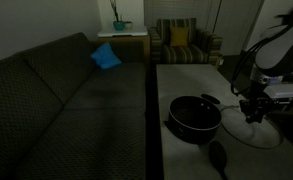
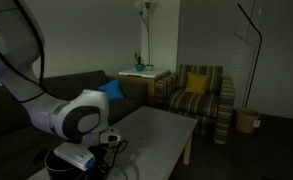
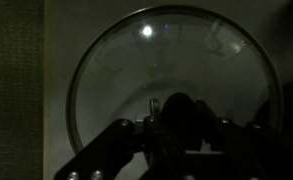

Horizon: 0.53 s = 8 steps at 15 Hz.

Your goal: Put the lid on the table

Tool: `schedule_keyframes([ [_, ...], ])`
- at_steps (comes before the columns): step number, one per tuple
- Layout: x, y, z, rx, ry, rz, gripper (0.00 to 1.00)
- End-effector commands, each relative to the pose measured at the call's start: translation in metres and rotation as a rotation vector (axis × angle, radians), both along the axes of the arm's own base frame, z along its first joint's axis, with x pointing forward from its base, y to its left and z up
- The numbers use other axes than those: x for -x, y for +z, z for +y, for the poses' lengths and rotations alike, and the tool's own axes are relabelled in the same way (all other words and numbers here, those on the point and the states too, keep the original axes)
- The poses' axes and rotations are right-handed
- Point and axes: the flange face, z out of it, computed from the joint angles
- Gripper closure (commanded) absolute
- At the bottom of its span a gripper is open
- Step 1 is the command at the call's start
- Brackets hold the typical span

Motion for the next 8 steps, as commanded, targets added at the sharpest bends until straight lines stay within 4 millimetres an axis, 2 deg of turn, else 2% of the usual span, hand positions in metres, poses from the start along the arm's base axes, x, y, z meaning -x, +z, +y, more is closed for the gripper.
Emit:
schedule_keyframes([
  [1, -0.013, 0.0, -0.013, 0.023, 0.008, -0.036, 0.85],
  [5, -0.023, -0.002, -0.015, 0.029, 0.01, -0.063, 0.85],
  [8, -0.027, -0.016, -0.009, -0.025, 0.024, -0.077, 0.85],
])
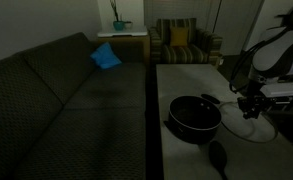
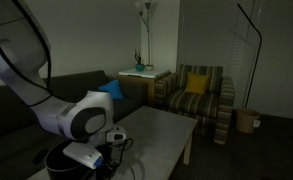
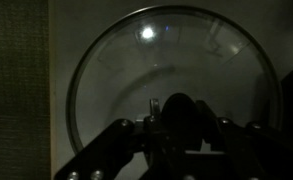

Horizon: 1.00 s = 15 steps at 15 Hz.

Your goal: Put the lid on the table

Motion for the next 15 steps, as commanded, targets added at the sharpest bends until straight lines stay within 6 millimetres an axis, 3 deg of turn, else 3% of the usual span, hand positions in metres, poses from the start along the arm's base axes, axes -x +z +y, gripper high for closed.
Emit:
schedule_keyframes([
  [1, -0.009, -0.018, 0.003, -0.074, 0.034, -0.018, 0.85],
  [7, -0.009, -0.055, -0.001, -0.113, 0.078, 0.019, 0.85],
  [12, -0.019, -0.046, -0.003, -0.1, 0.078, 0.024, 0.85],
  [13, -0.02, -0.045, -0.002, -0.096, 0.079, 0.026, 0.8],
  [14, -0.022, -0.044, -0.001, -0.082, 0.075, 0.03, 0.36],
  [15, -0.022, -0.037, -0.001, -0.077, 0.078, 0.037, 0.34],
])
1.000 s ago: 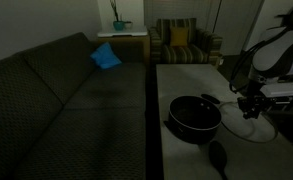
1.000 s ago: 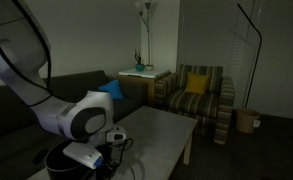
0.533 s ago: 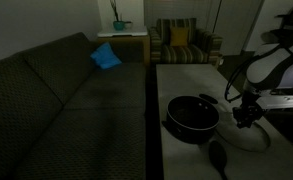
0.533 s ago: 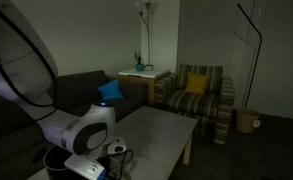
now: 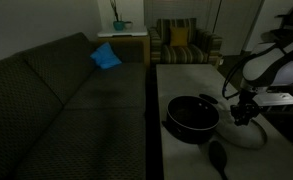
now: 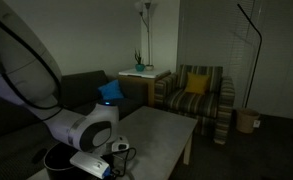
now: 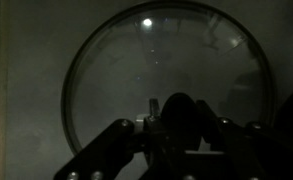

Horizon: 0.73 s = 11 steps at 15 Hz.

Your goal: Put the lid on the table

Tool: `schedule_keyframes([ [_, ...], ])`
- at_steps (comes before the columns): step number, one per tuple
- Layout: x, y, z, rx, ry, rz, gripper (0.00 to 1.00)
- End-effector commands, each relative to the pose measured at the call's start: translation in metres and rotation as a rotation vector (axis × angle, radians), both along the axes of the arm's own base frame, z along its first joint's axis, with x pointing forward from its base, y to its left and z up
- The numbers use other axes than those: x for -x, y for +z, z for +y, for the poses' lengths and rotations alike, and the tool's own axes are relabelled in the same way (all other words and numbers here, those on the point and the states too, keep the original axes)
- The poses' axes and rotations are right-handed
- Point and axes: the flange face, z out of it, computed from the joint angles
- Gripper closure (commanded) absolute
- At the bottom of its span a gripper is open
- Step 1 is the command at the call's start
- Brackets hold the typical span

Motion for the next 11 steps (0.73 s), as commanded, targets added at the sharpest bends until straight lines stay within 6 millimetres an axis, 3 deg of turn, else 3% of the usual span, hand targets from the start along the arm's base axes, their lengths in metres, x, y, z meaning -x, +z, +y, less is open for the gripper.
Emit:
schedule_keyframes([
  [1, -0.009, 0.024, -0.003, 0.01, 0.01, 0.023, 0.28],
  [5, -0.016, 0.091, -0.006, 0.067, -0.023, -0.031, 0.02],
  [8, -0.019, 0.141, -0.002, 0.099, -0.043, -0.064, 0.0],
  [11, -0.017, 0.174, 0.002, 0.113, -0.053, -0.076, 0.0],
])
